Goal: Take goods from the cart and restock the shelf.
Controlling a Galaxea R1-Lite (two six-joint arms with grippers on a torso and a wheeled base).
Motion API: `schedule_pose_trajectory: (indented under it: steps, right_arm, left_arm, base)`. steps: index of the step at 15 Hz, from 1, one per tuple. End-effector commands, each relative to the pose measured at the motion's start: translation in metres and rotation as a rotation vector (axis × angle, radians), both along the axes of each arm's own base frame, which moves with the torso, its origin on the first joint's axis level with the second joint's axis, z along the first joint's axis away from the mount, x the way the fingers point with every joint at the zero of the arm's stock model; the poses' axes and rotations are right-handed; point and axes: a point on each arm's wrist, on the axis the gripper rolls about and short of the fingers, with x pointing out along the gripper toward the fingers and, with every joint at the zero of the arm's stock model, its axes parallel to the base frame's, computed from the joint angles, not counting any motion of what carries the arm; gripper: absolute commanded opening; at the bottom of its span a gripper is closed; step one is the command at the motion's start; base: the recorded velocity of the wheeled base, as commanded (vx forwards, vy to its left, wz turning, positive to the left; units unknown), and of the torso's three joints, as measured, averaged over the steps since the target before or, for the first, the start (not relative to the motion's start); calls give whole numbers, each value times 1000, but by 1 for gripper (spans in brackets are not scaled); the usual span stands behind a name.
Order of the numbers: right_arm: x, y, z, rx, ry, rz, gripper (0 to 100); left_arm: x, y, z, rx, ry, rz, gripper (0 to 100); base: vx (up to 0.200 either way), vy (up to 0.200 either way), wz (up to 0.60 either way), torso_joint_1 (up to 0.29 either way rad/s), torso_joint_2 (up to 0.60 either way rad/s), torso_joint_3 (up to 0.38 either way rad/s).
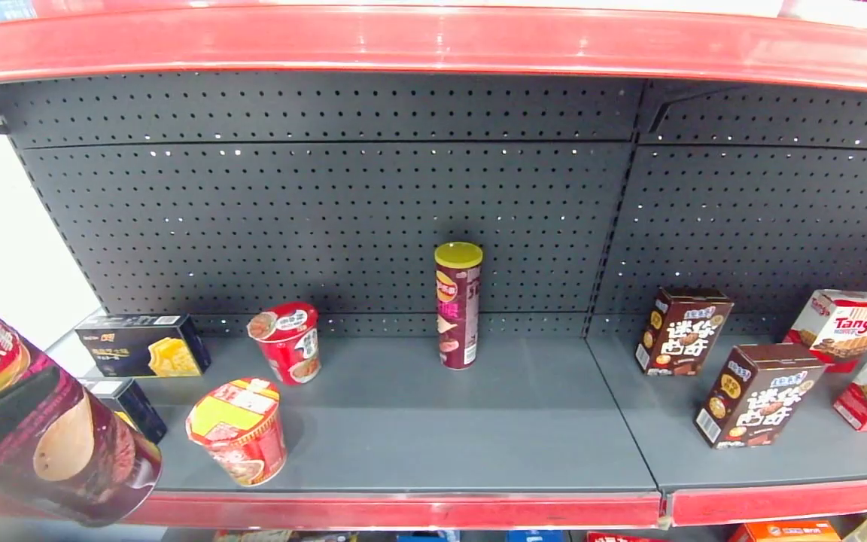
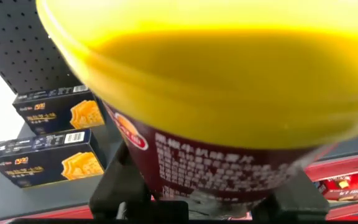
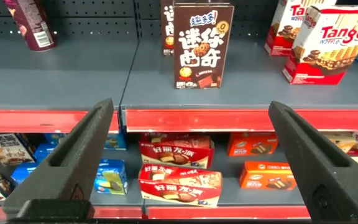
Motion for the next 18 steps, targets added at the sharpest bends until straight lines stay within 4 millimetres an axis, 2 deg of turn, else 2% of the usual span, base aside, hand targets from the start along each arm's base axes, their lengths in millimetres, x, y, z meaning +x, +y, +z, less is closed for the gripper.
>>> schedule_pose_trajectory:
  steps: [1,2,3,4,5,6,8,11,12,13,14,18]
  right_arm:
    - [0,0,0,4,0,3,100]
    - [-1,0,1,-4,-4,31,100]
    - [-6,1,20,-17,-78,82,100]
    - [3,1,94,33,-70,119,100]
    - [18,1,95,48,22,156,100]
    - [23,1,96,-1,57,221,100]
    - [41,3,95,-78,150,183,100]
    - [73,14,129,7,120,312,100]
    - [73,14,129,7,120,312,100]
    - [98,23,154,81,140,366,100]
    - [113,29,163,83,163,465,100]
    - [165,45,175,-8,207,516,100]
  left_arm:
    - [6,-1,0,2,20,0,0]
    - [7,0,-1,0,25,9,0]
    - [8,0,2,0,22,10,0]
    - [8,-1,4,-1,18,10,0]
    - [9,-1,-1,7,41,9,0]
    - [10,-1,-2,11,59,10,0]
    - [11,0,-3,11,64,30,0]
    - [11,2,-11,7,93,78,0]
    - [11,2,-11,7,93,78,0]
    - [9,5,-19,8,117,117,0]
    - [8,7,-28,7,145,139,0]
    - [3,7,-42,-8,182,140,0]
  base:
    - [0,0,0,0,0,0]
    - [0,0,0,0,0,0]
    - [0,0,0,0,0,0]
    - [0,0,0,0,0,0]
    - [0,0,0,0,0,0]
    - [0,0,0,0,0,0]
    - [0,0,0,0,0,0]
    - [0,0,0,0,0,0]
    - [0,0,0,0,0,0]
    - [0,0,0,0,0,0]
    - [0,0,0,0,0,0]
    - [0,0,0,0,0,0]
